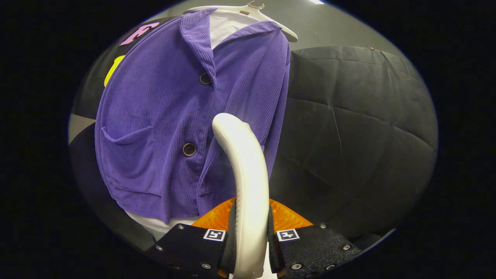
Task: Iron the clothes twice with a garment steamer, once on the left side and once on the right side.
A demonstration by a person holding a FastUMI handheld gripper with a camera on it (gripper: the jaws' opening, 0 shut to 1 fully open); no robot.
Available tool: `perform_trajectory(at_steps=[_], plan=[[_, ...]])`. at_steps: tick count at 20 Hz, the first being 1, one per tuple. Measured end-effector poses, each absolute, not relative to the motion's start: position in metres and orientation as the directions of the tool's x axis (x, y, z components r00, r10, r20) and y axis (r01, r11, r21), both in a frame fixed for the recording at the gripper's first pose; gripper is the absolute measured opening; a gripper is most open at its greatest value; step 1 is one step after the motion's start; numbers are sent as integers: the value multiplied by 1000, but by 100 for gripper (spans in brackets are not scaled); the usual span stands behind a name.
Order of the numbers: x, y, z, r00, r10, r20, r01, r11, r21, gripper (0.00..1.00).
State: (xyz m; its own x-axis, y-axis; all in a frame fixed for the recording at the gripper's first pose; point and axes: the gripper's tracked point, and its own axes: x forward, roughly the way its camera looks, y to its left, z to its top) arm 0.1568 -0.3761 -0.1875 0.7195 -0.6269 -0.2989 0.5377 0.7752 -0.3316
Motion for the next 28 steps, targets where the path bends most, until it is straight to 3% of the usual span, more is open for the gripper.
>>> perform_trajectory(at_steps=[13, 21, 28], plan=[[153, -361, -206, 739, -610, -285, 507, 782, -362, 33], [139, -324, -257, 734, -540, -412, 433, 840, -329, 33], [109, -280, -223, 815, -439, -378, 346, 892, -291, 33]])
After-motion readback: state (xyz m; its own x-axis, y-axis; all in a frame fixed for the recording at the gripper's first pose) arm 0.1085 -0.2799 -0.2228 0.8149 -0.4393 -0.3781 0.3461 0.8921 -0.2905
